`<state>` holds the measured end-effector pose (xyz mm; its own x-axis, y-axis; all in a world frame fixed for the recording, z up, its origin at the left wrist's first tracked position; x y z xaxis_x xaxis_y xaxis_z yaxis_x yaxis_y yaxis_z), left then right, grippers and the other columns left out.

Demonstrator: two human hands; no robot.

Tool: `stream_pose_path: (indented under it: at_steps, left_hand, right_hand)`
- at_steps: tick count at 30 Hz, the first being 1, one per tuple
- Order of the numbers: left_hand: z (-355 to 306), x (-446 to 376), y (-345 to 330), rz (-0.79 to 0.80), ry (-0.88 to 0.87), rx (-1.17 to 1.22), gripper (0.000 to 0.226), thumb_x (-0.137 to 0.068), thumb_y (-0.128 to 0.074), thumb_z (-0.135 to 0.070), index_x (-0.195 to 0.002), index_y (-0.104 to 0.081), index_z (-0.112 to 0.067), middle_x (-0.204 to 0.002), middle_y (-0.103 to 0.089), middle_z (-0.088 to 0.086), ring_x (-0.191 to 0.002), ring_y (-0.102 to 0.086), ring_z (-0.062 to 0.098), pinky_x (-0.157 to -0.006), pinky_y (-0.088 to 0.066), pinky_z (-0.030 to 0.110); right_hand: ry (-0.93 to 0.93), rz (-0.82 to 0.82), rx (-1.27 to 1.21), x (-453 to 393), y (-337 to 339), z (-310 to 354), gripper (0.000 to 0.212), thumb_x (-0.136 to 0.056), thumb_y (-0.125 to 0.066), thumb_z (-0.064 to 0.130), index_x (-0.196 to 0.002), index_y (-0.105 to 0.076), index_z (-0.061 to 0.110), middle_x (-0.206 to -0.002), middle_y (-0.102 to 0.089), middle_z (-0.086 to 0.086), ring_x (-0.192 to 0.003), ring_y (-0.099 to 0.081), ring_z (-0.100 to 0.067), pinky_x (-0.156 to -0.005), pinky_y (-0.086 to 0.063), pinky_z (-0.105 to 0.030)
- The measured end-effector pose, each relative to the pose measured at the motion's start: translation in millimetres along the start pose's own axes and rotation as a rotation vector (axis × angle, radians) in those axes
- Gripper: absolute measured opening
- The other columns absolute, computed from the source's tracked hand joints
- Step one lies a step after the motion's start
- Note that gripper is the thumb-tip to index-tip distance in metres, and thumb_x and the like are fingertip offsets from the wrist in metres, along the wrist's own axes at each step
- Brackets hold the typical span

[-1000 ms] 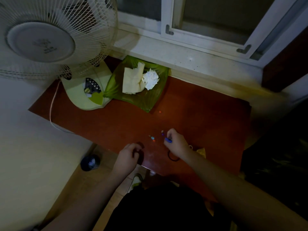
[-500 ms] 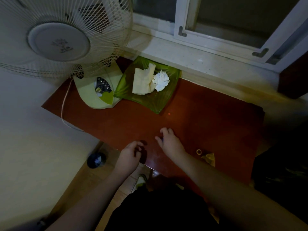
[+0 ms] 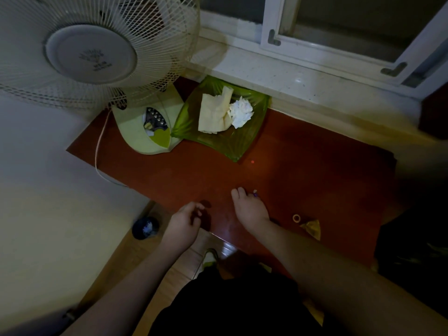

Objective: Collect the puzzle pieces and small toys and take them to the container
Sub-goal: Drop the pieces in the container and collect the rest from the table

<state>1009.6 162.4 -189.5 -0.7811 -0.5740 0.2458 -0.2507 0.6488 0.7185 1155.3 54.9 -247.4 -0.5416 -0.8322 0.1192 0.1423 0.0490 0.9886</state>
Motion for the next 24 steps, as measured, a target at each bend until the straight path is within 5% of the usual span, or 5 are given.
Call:
stream_pose_path:
  at_steps: [11, 15, 19, 24]
  left_hand:
    - [-8, -6, -4, 0.029, -0.078, -0.046, 0.036, -0.082, -0.052, 0.006, -0.102, -0.061, -0.023, -0.091, -0.060, -0.004, -0.081, -0.057, 0.007, -0.066, -0.038, 0.009]
    - [-8, -6, -5, 0.036, -0.079, -0.067, 0.034, -0.083, -0.052, 0.004, -0.101, -0.061, -0.023, -0.092, -0.060, -0.005, -0.078, -0.055, 0.005, -0.064, -0.037, 0.010]
    - [-5, -6, -5, 0.040, -0.081, -0.072, 0.034, -0.083, -0.053, 0.004, -0.100, -0.061, -0.025, -0.092, -0.060, -0.005, -0.080, -0.056, 0.007, -0.064, -0.036, 0.006]
    - [-6, -8, -9, 0.056, -0.077, -0.066, 0.035, -0.083, -0.051, 0.003, -0.100, -0.060, -0.026, -0.093, -0.060, -0.005, -0.084, -0.056, 0.007, -0.067, -0.035, 0.005]
  right_hand:
    - [-0.019, 0.036, 0.101, 0, 5, -1, 0.018, -0.067, -0.061, 0.007, -0.084, -0.062, 0.012, -0.083, -0.060, -0.008, -0.072, -0.061, -0.025, -0.059, -0.053, -0.032]
    - [-0.002, 0.044, 0.087, 0, 12, -5, 0.038, -0.080, -0.032, 0.003, -0.105, -0.060, 0.009, -0.105, -0.059, -0.009, -0.095, -0.060, -0.025, -0.080, -0.052, -0.031]
    - [0.036, 0.077, -0.073, -6, 12, -14, 0.034, -0.094, -0.034, -0.001, -0.123, -0.049, 0.003, -0.126, -0.048, -0.013, -0.118, -0.045, -0.029, -0.100, -0.034, -0.033]
    - [-0.292, -0.109, -0.841, -1, 21, -42, 0.021, -0.088, -0.055, 0.002, -0.105, -0.066, 0.008, -0.103, -0.060, -0.011, -0.091, -0.060, -0.023, -0.081, -0.048, -0.033]
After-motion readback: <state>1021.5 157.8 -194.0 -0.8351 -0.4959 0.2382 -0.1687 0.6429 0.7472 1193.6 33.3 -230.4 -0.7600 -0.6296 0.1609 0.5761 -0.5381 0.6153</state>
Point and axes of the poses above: each hand's wrist, its own x-axis away from the middle knuckle, its own y-axis out of the back of the hand, z = x × y, the point moved 6 cm from there along -x, towards the middle knuckle
